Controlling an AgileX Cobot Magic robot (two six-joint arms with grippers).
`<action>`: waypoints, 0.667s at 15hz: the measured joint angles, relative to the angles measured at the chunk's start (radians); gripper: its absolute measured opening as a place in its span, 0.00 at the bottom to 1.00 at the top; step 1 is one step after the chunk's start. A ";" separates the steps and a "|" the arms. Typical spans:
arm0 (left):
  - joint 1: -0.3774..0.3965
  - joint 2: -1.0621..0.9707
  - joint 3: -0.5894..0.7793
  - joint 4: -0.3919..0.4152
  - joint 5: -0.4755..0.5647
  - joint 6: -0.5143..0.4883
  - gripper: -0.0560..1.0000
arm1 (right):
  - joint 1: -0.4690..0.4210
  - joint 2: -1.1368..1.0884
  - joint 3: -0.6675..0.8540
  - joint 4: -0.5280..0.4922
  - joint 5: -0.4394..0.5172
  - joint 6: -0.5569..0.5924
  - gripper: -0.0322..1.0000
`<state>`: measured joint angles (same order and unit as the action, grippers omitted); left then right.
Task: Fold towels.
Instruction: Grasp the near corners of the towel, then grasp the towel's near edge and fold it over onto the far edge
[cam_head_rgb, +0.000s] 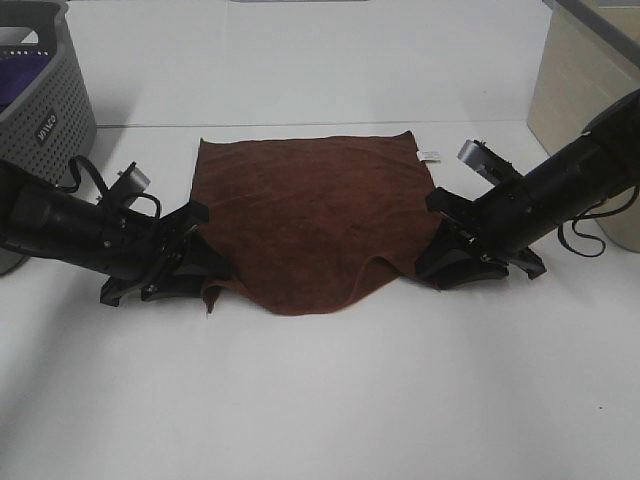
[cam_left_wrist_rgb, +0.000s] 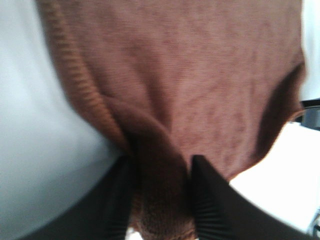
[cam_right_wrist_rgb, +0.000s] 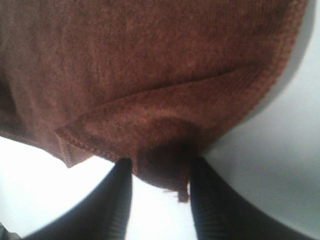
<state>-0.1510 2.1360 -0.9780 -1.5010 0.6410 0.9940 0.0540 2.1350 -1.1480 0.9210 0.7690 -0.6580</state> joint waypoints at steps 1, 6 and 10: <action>0.000 0.002 0.000 0.020 -0.017 -0.005 0.25 | 0.000 0.005 0.000 0.001 -0.009 0.000 0.26; 0.000 0.000 0.000 0.066 -0.032 -0.027 0.07 | 0.000 0.001 0.002 -0.025 -0.007 0.031 0.04; 0.000 -0.101 0.002 0.399 -0.044 -0.259 0.07 | 0.000 -0.075 0.004 -0.234 0.106 0.194 0.04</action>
<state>-0.1510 2.0350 -0.9760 -1.1020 0.5970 0.7350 0.0540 2.0600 -1.1440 0.6870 0.8750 -0.4640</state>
